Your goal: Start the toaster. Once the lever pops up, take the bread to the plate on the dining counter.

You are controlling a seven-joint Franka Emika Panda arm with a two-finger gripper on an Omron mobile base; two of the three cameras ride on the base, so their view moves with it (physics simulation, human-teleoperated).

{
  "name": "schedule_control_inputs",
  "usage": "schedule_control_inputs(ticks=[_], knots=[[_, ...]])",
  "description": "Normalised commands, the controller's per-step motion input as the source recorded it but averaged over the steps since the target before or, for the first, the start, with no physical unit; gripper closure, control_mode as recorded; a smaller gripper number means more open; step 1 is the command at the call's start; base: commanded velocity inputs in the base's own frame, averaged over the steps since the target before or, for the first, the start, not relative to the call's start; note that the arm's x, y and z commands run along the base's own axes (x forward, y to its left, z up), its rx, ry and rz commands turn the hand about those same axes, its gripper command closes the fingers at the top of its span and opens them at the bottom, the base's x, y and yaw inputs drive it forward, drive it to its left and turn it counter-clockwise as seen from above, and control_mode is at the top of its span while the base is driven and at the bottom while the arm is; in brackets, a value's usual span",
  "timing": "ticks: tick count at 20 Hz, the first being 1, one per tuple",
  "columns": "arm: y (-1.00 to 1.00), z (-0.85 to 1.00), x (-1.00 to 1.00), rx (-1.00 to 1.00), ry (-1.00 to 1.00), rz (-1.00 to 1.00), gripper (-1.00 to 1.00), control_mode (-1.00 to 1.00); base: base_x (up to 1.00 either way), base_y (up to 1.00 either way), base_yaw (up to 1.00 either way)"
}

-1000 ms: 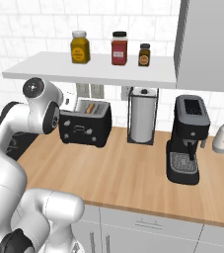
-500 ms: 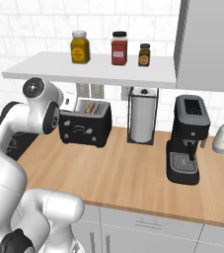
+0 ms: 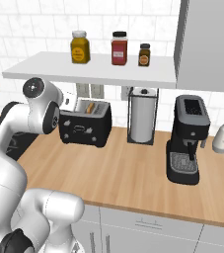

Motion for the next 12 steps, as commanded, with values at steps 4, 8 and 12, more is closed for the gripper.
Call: schedule_control_inputs(ticks=[4, 8, 12], knots=[[0.00, 0.00, 0.00, 0.00, 0.00, 0.00, -1.00, -1.00, 0.00, 0.00, 0.00], [0.00, 0.00, 0.00, 0.00, 0.00, 0.00, -1.00, -1.00, 0.00, 0.00, 0.00], [0.00, 0.00, 0.00, 0.00, 0.00, 0.00, -1.00, -1.00, 0.00, 0.00, 0.00]])
